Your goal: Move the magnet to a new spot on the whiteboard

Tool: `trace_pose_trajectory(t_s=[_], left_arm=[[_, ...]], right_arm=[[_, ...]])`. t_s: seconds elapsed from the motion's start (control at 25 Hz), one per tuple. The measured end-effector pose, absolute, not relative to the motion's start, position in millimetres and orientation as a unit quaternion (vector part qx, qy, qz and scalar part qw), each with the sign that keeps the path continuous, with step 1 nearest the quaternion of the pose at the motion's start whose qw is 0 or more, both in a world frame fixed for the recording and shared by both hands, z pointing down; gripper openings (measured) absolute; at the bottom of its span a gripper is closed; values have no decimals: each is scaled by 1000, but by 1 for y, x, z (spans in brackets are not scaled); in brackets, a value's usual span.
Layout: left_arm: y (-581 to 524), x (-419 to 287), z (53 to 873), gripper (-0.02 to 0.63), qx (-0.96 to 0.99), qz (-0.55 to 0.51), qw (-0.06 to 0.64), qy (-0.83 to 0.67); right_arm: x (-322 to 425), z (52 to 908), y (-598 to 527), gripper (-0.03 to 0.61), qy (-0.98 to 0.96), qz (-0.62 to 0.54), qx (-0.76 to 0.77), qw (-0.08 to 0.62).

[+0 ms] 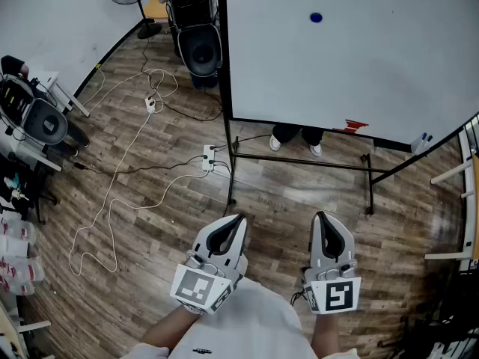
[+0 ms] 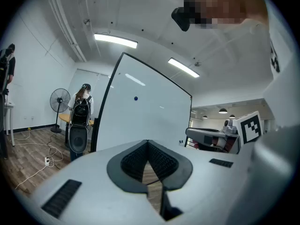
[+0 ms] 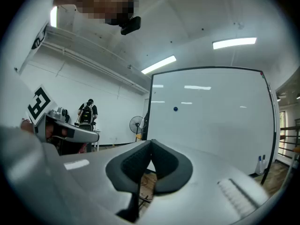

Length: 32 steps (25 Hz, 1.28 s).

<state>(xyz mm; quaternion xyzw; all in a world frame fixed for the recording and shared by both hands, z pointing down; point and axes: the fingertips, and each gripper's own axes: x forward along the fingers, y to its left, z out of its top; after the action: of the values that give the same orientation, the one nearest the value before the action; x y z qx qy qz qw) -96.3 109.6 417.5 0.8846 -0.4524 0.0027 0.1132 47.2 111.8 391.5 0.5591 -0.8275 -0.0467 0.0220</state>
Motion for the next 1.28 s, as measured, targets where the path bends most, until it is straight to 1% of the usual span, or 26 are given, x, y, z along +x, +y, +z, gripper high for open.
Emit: trace_pose_trajectory(t_s=[0.16, 0.28, 0.44, 0.52, 0.64, 0.8, 0.96, 1.08, 1.28], left_arm=[[163, -68, 420, 6, 890, 13, 102, -443], [205, -54, 418, 6, 896, 27, 96, -433], [245, -53, 416, 6, 900, 39, 90, -426], [249, -51, 415, 6, 900, 39, 89, -424], [257, -50, 411, 6, 901, 27, 89, -425], [262, -50, 411, 6, 899, 24, 91, -428], [263, -36, 405, 6, 900, 16, 78, -428], [266, -35, 405, 6, 898, 13, 72, -433], [259, -38, 405, 6, 893, 16, 68, -444]], right_arm=[[62, 390, 175, -3, -831, -58, 554, 11], [71, 397, 217, -3, -829, -44, 558, 10], [88, 398, 256, -5, -811, -14, 584, -31], [96, 397, 263, -5, -804, -19, 593, -33], [99, 405, 269, -5, -796, -29, 604, -5], [105, 397, 284, -3, -791, -23, 610, -42], [120, 399, 287, -3, -796, -21, 602, -56], [119, 397, 294, 5, -812, -21, 577, -88], [118, 397, 283, 5, -817, -23, 571, -79]])
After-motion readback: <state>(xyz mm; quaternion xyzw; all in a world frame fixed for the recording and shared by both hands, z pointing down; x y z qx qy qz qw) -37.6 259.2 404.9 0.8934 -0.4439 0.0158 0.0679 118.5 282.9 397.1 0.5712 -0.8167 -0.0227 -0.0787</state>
